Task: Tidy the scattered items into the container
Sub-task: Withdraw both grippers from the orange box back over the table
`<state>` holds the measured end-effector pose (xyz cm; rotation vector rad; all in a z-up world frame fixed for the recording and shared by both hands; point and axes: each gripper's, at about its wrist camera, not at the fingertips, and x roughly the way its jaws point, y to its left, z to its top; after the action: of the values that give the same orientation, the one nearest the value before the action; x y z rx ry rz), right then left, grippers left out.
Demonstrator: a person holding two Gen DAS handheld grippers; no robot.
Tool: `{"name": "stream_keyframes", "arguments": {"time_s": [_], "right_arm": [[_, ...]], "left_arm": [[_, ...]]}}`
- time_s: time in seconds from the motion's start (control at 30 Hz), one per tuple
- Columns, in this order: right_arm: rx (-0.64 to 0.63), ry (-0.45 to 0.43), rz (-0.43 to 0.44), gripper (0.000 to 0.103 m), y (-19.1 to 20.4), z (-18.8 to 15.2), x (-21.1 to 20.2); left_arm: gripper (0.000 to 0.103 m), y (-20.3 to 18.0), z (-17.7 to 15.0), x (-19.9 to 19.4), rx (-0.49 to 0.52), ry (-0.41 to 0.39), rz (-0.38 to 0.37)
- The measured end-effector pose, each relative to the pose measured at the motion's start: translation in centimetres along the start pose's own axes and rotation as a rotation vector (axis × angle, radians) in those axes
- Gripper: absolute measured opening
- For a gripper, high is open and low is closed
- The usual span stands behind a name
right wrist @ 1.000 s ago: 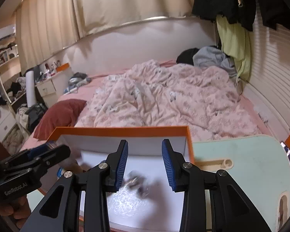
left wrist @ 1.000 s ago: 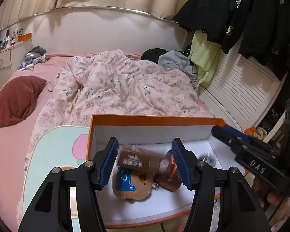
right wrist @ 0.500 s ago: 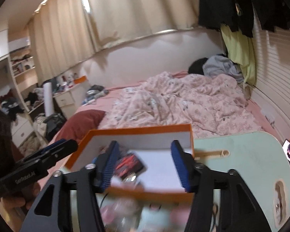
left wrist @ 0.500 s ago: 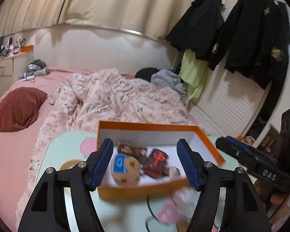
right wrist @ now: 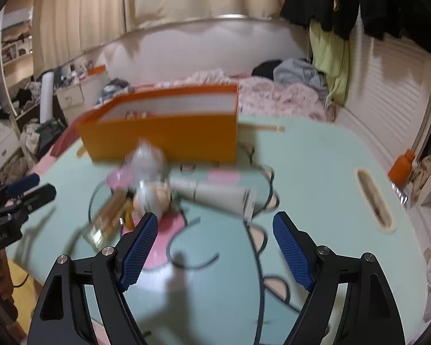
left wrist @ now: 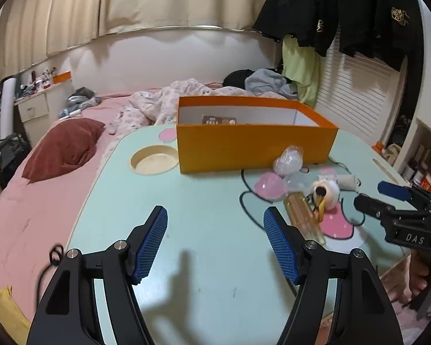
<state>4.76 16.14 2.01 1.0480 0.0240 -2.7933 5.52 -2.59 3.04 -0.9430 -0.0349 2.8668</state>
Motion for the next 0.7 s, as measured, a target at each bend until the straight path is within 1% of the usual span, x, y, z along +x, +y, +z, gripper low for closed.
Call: {"name": "stream_keyframes", "arguments": {"time_s": [0.07,0.1,0.13,0.17,0.2,0.23,0.27,0.47,0.7], "right_arm": [[0.013,0.007,-0.011,0.083,0.0,-0.8,0.4],[0.018,0.01,-0.02,0.087,-0.1,-1.0,0.6],[0.015,0.006,-0.037,0.094,0.0,-1.2,0.7],[0.01,0.005,-0.055,0.097,0.0,-1.3,0.9],[0.005,0.008,-0.069,0.097,0.1,-1.4,1.0],[0.002,0.01,-0.072,0.098,0.2,-1.4,1.0],[-0.001,0.009,-0.071,0.098,0.3,-1.4,1.0],[0.0,0.002,-0.068,0.099,0.1,-1.3,1.2],[0.004,-0.001,-0.058,0.1,0.0,-1.2,1.2]], "left_arm": [[0.07,-0.2,-0.7,0.6,-0.006,0.018,0.016],[0.07,-0.3,-1.2,1.1,-0.001,0.033,0.033],[0.07,-0.5,-1.6,1.6,0.01,0.047,0.051],[0.074,-0.5,-2.0,2.1,0.018,0.055,0.067],[0.078,-0.4,-2.5,2.0,0.007,0.023,0.078],[0.078,-0.2,-2.7,2.0,-0.01,0.016,0.092],[0.078,0.0,-2.8,2.0,-0.028,0.022,0.085],[0.078,-0.3,-3.0,1.9,-0.008,-0.007,0.108],[0.078,0.0,-3.0,1.6,-0.026,-0.033,0.092]]}}
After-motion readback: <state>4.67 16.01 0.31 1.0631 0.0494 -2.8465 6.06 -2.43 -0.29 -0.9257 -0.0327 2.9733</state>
